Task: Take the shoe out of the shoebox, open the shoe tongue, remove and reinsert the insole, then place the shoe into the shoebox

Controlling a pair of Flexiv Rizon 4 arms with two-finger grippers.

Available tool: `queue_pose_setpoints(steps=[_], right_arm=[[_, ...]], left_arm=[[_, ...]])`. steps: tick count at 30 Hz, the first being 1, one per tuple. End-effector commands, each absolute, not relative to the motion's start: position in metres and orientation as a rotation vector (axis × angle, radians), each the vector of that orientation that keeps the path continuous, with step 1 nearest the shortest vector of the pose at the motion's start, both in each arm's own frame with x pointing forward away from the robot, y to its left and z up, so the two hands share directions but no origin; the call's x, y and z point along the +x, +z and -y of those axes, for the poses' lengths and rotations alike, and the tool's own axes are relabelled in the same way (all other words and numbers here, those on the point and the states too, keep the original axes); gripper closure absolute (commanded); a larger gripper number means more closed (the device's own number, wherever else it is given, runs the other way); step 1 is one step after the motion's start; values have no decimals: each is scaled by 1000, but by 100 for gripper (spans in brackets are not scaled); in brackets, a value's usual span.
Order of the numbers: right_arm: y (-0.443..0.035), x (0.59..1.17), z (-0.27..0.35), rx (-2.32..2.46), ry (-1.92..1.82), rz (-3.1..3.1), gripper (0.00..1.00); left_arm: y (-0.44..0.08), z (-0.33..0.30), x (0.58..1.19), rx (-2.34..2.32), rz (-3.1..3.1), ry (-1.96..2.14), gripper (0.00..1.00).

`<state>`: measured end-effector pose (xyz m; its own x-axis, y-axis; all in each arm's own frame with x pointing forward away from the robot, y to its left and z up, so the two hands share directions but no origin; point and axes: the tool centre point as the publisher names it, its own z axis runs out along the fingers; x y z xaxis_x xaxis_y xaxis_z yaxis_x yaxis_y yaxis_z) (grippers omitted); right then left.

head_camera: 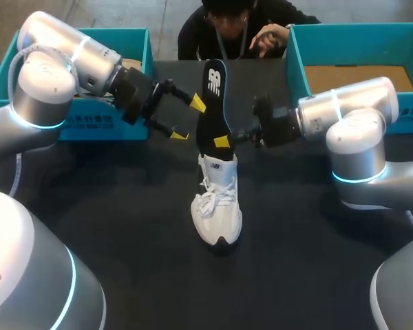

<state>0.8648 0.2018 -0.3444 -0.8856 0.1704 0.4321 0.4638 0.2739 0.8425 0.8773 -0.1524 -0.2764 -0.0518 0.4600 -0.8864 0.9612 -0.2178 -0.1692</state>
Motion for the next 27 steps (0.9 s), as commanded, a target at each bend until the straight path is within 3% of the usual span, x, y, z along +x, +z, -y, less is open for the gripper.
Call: queue_pose_setpoints(steps=[1, 27], right_arm=[[-348, 863, -202, -561, -1652, 2278, 100], [-358, 853, -199, -528, -1616, 2247, 100]], left_arm=[[-276, 153, 874, 1697, -1517, -1223, 0], [-278, 154, 876, 1700, -1517, -1232, 0]])
